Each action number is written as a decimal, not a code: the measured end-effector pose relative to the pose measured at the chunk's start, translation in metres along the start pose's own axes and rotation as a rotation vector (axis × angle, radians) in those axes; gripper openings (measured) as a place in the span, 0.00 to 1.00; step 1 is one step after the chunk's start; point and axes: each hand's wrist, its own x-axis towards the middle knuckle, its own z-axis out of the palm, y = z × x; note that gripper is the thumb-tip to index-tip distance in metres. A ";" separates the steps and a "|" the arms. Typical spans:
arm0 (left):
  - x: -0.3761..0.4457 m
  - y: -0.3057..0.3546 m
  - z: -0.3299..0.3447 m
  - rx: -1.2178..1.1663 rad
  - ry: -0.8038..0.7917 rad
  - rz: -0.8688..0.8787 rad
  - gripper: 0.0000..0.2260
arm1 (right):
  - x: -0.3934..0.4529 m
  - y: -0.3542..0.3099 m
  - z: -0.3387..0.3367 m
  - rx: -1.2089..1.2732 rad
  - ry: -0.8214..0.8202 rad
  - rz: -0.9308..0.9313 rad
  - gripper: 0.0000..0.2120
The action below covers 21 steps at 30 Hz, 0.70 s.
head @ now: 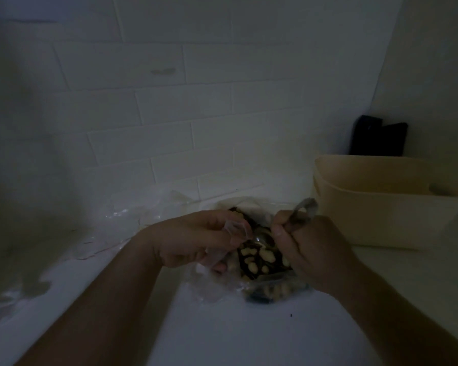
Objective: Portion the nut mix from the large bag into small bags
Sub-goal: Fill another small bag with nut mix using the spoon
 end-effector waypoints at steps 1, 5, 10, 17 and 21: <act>0.001 -0.001 0.001 -0.021 0.007 0.002 0.09 | 0.000 -0.002 0.002 0.035 0.003 0.014 0.16; 0.011 -0.008 0.002 -0.148 0.078 0.047 0.16 | -0.004 0.000 0.011 0.179 0.065 0.159 0.15; 0.014 -0.006 0.006 -0.313 0.080 0.184 0.19 | -0.005 0.008 0.017 0.339 0.079 0.502 0.21; -0.009 0.005 -0.020 0.074 0.159 -0.020 0.17 | 0.002 0.015 0.002 0.465 0.184 0.737 0.19; -0.004 0.014 -0.008 -0.031 0.397 0.263 0.17 | 0.007 0.015 -0.005 0.526 0.244 0.704 0.19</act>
